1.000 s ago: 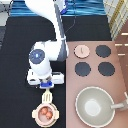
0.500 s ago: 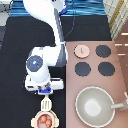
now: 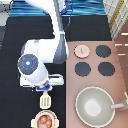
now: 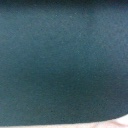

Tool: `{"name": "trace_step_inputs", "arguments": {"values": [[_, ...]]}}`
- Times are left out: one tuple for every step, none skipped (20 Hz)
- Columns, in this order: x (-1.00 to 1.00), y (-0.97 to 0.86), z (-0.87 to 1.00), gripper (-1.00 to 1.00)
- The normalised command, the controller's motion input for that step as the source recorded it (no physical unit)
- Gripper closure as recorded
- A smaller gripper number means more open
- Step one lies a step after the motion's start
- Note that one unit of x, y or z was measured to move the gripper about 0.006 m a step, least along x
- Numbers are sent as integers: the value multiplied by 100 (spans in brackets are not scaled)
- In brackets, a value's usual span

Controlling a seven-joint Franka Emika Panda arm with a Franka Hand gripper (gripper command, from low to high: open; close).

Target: Take the lid off the pot, put the pot on the plate, and use the tool to push the pot to the front of the table.

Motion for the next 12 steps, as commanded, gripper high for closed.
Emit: {"name": "trace_step_inputs", "arguments": {"values": [[-98, -17, 6, 100], [-100, -20, 0, 100], [-100, -20, 0, 100], [-100, -20, 0, 100], [-100, -21, 0, 100], [-100, -23, 0, 100], [-100, -23, 0, 100], [-100, -28, -10, 100], [-100, -30, -21, 100], [-100, -37, -30, 100], [-100, -41, -33, 100], [-100, -45, -40, 100]]}}
